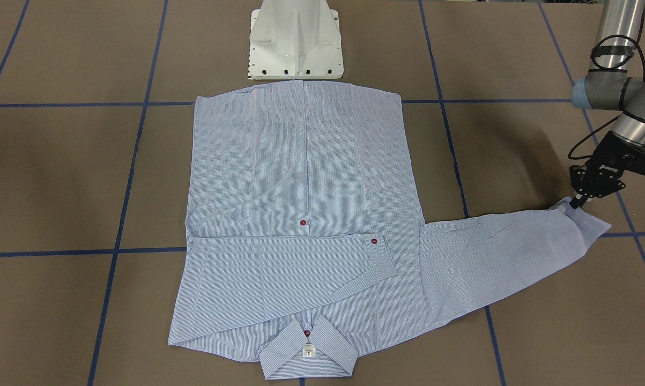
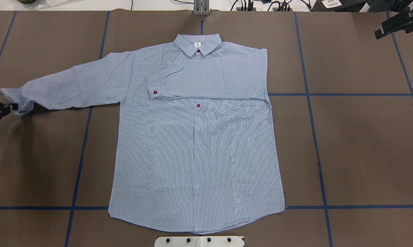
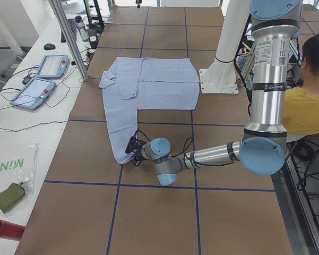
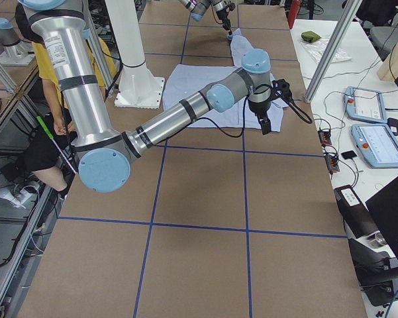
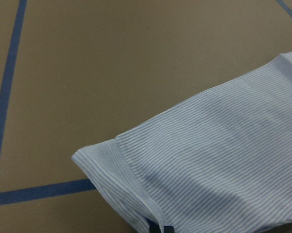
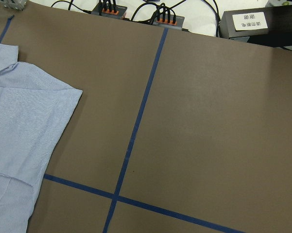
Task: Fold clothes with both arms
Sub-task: 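Grasp the other sleeve cuff with the left gripper while the right arm withdraws, then fold the held sleeve with the left gripper across the shirt front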
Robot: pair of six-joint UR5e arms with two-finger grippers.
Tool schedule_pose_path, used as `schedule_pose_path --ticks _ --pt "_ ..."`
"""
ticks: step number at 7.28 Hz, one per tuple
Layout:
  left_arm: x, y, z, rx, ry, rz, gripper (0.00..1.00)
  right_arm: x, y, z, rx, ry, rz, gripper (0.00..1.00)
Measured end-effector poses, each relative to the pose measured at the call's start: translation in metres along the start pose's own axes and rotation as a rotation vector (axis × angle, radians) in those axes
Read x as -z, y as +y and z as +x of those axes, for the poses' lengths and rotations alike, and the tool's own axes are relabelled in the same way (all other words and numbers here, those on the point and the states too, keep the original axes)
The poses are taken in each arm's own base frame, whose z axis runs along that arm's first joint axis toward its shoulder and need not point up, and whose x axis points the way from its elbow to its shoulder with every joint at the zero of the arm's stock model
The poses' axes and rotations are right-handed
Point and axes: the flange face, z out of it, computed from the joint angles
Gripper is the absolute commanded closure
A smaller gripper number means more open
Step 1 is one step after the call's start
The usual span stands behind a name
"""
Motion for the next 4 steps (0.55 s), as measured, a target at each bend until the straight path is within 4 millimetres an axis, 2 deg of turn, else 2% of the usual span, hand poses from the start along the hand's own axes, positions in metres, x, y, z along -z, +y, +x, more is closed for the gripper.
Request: schedule_pose_path --ticks 1,2,3,4 --pt "0.011 -0.022 0.025 -0.027 0.059 0.032 1.00 0.000 0.000 0.000 0.000 0.000 0.001 0.00" --pt "0.021 -0.048 0.058 -0.063 0.127 0.068 1.00 0.001 0.001 -0.001 0.001 0.000 0.002 0.00" --pt "0.025 -0.075 0.092 -0.093 0.196 0.092 1.00 0.002 0.001 -0.001 0.002 0.000 0.004 0.00" --pt "0.019 -0.107 0.129 -0.110 0.261 0.113 1.00 0.002 0.001 -0.002 0.002 0.000 0.004 0.00"
